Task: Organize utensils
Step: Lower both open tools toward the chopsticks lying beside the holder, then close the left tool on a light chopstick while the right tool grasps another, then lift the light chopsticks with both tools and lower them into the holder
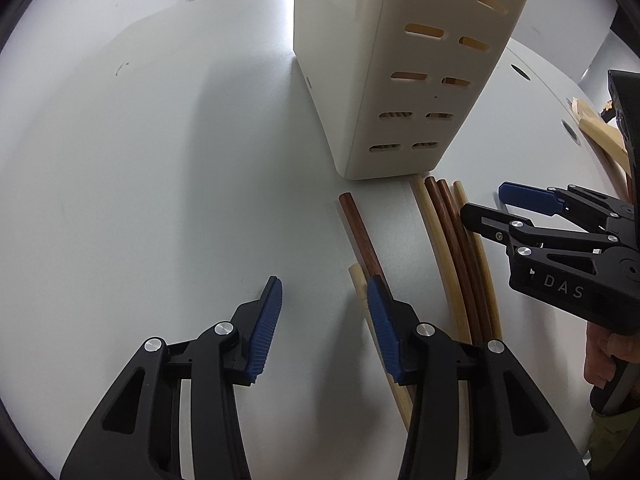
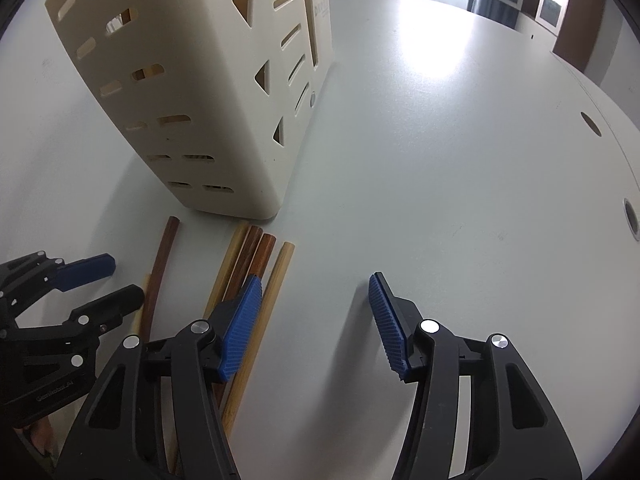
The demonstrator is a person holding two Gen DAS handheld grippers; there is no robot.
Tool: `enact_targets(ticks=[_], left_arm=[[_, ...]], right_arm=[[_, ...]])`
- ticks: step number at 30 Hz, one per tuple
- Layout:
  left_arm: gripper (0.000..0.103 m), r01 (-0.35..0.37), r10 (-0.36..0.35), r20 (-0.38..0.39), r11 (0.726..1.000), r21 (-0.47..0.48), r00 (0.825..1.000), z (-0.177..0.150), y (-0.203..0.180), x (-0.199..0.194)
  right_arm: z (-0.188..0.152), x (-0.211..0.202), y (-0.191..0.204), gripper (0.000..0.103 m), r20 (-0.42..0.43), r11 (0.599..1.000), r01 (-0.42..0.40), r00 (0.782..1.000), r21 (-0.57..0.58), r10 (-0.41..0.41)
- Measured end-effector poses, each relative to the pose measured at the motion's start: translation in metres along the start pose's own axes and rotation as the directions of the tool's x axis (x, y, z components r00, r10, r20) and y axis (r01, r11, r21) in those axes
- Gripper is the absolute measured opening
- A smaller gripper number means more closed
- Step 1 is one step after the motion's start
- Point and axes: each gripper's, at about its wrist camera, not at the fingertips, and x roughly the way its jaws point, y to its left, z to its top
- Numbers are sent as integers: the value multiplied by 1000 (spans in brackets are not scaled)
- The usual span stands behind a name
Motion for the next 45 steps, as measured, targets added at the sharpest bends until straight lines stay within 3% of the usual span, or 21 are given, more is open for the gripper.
enact_targets(ticks=[2,7,17,20,24,33,36,45], left_arm=[[43,-5,5,0,1000,-6,1000,-1,0,-1],[41,-5,5,-5,1000,-9,1000,-5,1,-4],[39,-27,27,-16,1000,7,1000,-6,-13,-4],[32,-53,54,-21,998,18,998,-9,-17,-5],[12,-79,81,-27,995,66,996,-11,-30,-8],[5,-97,98,-6,991,91,995,-15,-41,-13],[5,-89,89,-4,993,83,996,-7,-28,-5],[5,-42,39,151,999,17,988,-1,-9,-51]], right_arm=[[-2,2,5,55,-2,1000,17,1000,-11,-17],[-6,-3,7,42,-8,999,42,999,-28,-42],[4,-9,3,24,-38,999,35,999,-29,-36],[9,-9,-1,19,-45,999,35,998,-28,-36],[13,-12,-4,14,-66,1000,16,998,-8,-16],[2,-13,0,7,-50,1000,-2,999,8,2],[3,-12,1,7,-51,999,-31,998,18,32],[4,-39,-8,7,63,995,-92,994,32,90]])
